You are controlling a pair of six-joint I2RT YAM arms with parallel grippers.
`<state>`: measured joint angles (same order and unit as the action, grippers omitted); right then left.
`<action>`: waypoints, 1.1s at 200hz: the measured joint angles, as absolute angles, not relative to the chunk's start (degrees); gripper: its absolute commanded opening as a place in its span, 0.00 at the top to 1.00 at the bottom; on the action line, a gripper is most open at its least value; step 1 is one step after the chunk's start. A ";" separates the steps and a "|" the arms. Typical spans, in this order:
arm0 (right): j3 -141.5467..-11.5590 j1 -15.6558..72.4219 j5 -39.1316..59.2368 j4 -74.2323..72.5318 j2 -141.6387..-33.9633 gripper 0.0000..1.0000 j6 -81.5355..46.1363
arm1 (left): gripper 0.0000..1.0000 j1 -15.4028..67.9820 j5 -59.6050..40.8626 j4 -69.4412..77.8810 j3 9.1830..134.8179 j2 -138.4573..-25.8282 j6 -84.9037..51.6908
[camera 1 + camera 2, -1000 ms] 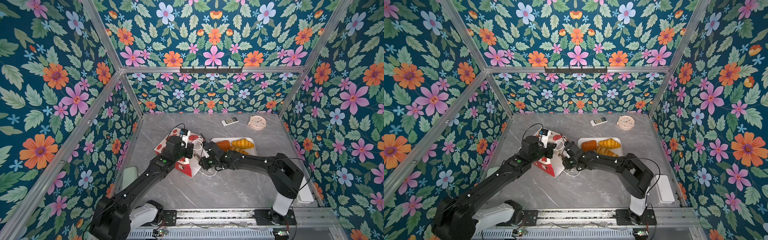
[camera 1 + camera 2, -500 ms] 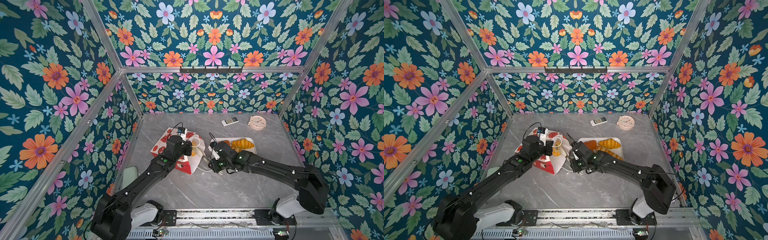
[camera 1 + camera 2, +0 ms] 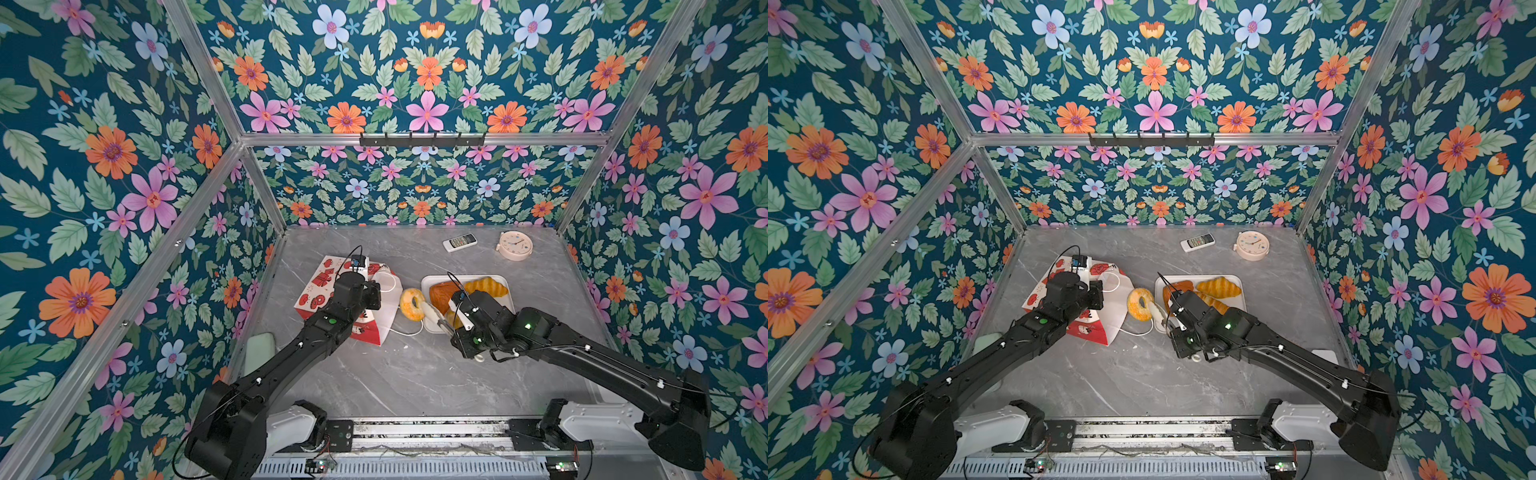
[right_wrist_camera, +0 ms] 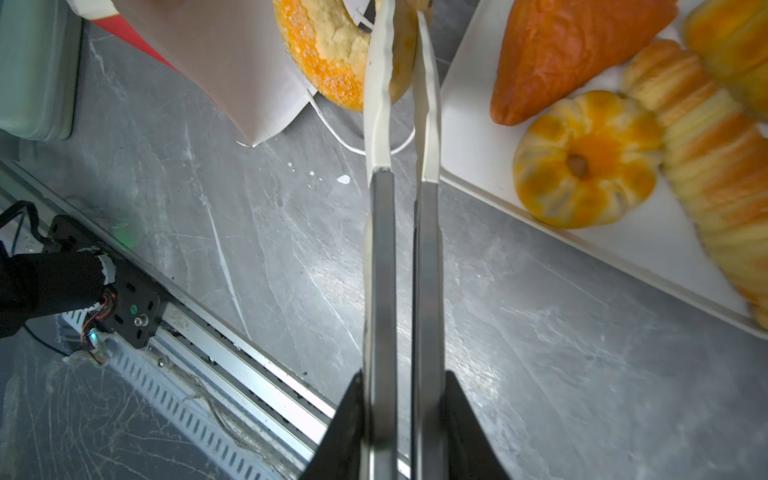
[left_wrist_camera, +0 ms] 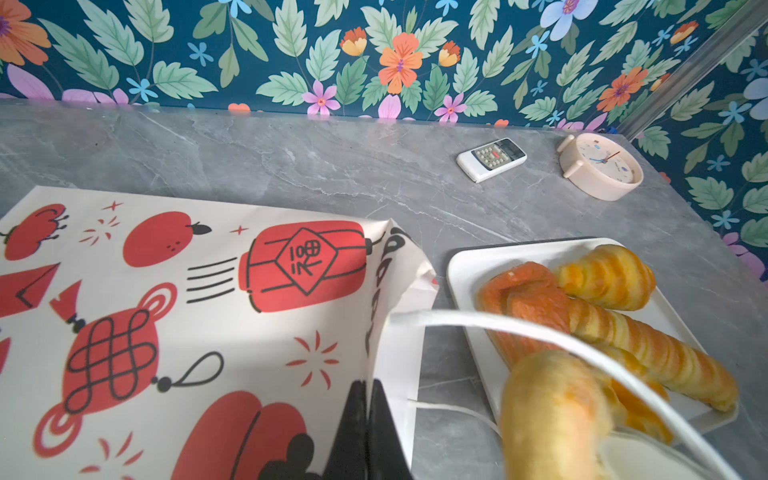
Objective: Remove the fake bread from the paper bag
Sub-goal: 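Lift the ring bread out of the bag with the tongs toward the tray, then lower the ring bread onto the tray beside the other ring bread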
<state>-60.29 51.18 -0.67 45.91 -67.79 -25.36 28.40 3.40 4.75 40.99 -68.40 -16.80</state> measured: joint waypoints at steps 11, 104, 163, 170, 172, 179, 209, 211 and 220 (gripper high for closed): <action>-60.62 50.35 -1.89 47.99 -66.48 0.76 -25.36 | 1.00 28.32 3.53 5.10 40.64 -68.38 -17.10; -58.41 32.62 -6.55 56.05 -64.55 0.75 -22.31 | 1.00 28.12 2.74 6.50 38.92 -67.13 -17.63; -59.64 28.36 -7.16 56.42 -68.25 0.74 -20.78 | 1.00 28.12 1.50 7.66 37.63 -67.09 -17.63; -59.70 28.14 -7.29 56.73 -68.53 0.74 -20.71 | 1.00 28.12 1.39 7.70 37.52 -67.02 -17.63; -59.72 28.08 -7.35 56.82 -68.60 0.74 -20.67 | 1.00 28.12 1.34 7.70 37.50 -67.00 -17.63; -59.72 27.94 -7.55 57.04 -68.73 0.74 -20.67 | 1.00 28.12 1.32 7.81 37.41 -66.92 -17.63; -60.16 27.79 -8.19 57.71 -68.66 0.74 -20.73 | 1.00 28.12 1.26 8.19 37.08 -66.89 -17.63; -60.20 27.79 -8.23 57.78 -68.66 0.74 -20.75 | 1.00 28.12 1.23 8.19 37.04 -66.89 -17.63; -60.64 27.77 -8.40 58.35 -68.69 0.74 -20.86 | 1.00 28.12 0.99 8.21 36.95 -66.89 -17.63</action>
